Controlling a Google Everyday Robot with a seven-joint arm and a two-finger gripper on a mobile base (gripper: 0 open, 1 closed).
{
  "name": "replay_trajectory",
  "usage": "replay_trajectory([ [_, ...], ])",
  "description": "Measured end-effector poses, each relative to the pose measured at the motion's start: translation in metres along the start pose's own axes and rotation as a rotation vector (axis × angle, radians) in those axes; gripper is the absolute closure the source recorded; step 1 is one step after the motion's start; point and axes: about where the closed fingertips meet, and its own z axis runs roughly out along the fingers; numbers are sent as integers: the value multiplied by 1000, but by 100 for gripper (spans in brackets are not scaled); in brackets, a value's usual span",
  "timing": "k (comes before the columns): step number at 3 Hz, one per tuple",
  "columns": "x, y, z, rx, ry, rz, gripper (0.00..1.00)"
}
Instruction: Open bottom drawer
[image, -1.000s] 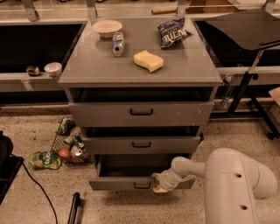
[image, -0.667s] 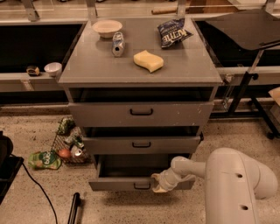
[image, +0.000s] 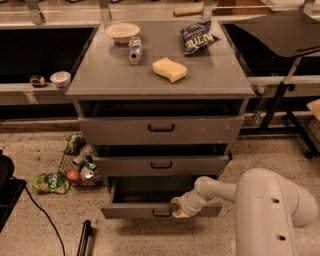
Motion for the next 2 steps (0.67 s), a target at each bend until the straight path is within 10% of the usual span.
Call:
replay_trajectory([
  [2, -6, -1, -6, 0, -7, -21, 59],
])
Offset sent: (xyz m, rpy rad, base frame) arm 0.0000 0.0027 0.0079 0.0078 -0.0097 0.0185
